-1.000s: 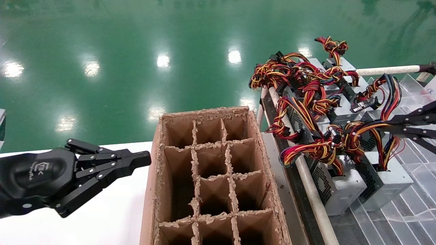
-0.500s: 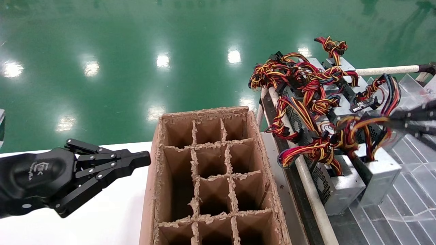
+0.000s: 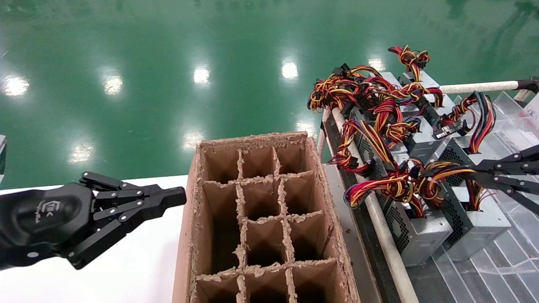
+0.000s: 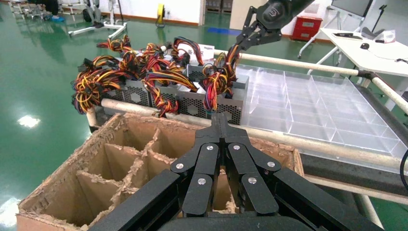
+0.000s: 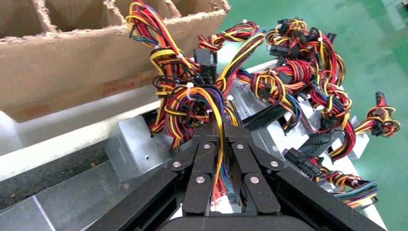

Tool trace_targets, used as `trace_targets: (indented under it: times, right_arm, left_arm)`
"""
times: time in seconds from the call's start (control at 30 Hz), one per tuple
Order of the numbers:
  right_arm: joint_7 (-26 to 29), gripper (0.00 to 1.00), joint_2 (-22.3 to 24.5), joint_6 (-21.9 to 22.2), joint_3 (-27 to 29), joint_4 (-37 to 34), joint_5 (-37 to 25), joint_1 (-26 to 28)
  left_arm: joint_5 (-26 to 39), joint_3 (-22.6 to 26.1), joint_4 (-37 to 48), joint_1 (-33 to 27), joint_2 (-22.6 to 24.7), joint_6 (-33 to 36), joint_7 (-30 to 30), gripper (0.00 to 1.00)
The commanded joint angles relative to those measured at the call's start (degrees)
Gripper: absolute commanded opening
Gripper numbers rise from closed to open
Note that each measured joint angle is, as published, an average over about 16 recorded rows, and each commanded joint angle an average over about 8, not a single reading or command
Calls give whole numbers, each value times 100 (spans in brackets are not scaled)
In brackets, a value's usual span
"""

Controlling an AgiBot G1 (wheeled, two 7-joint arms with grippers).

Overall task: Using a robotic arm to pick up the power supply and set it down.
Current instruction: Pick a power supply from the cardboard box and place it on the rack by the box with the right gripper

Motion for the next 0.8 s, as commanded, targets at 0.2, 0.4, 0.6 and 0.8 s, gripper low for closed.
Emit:
trace_targets:
  times: [0.2, 0.4, 0.6, 0.8]
  right_arm:
    - [-39, 100, 23, 183, -15, 3, 47, -59]
    - [-10, 100, 10, 261, -38, 6, 33, -93]
    - [123, 100, -9, 268, -61, 9, -16, -100]
    - [254, 100, -10, 184, -50, 13, -11, -65]
  left_arm:
    - [0, 0, 0, 0, 0, 0, 0, 0]
    - [0, 0, 0, 0, 0, 0, 0, 0]
    - [0, 0, 0, 0, 0, 0, 0, 0]
    - [0, 0, 0, 0, 0, 0, 0, 0]
